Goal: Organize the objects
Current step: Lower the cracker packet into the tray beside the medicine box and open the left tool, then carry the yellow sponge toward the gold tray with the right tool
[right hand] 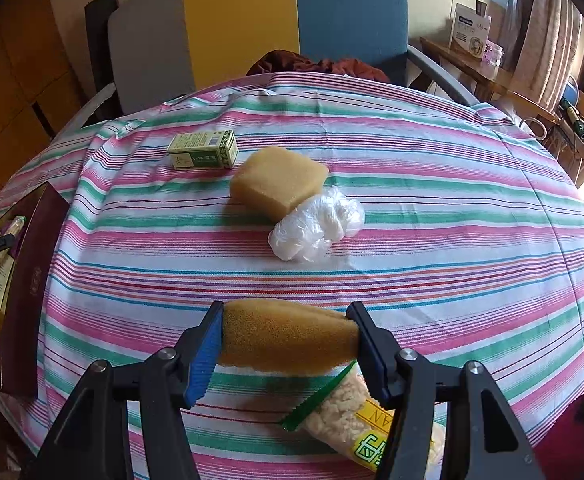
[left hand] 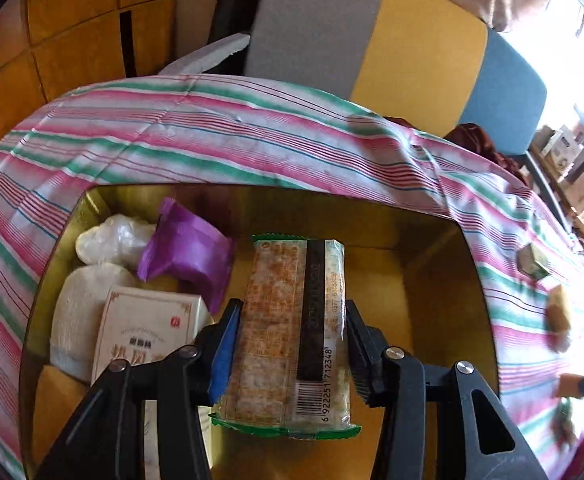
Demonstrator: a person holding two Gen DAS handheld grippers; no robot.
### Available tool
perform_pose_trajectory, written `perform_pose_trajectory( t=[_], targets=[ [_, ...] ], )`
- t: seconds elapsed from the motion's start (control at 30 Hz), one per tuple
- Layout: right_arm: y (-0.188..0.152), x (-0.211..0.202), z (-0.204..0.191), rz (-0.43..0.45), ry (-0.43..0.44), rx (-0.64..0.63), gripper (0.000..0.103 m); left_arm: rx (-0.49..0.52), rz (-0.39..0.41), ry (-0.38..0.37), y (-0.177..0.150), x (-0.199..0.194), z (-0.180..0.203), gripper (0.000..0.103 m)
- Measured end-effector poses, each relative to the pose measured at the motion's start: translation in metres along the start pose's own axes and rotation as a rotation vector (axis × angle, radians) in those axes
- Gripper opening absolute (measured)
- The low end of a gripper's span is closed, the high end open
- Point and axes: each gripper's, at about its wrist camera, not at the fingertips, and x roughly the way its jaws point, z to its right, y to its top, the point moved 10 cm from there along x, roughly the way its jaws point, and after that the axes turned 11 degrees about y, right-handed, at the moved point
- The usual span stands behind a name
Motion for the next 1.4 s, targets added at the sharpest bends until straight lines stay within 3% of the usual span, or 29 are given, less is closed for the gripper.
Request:
perform_pose_trajectory(
  t=[0.23, 0.43, 0.67, 1.03, 1.4],
  targets=[
    [0.0, 0.0, 0.0, 0.001, -0.001, -0.003, 0.062, 0.072, 0.036, 0.099, 0.009, 0.013, 0.005, 0.052],
    [-0.001, 0.001, 0.001, -0.004, -0.011, -0.003, 0.062, 0.093, 0.058, 0.105, 0.01, 0.007, 0.004, 0.056],
    [-0.002, 0.003, 0.002, -0.012, -0.025, -0.013, 0.062, 0.093, 0.162, 0.084, 0.007, -0.033, 0.0, 0.06],
    [-0.003, 0.004, 0.002, -0.02, -0.038, -0.023, 0.062, 0.103, 0.271, 0.032, -0.037, -0.101, 0.001, 0.064],
    [-0.004, 0.005, 0.002, -0.023, -0.046, -0.031, 0.062, 0.148, 0.292, 0.028, -0.076, -0.121, 0.009, 0.064]
  ],
)
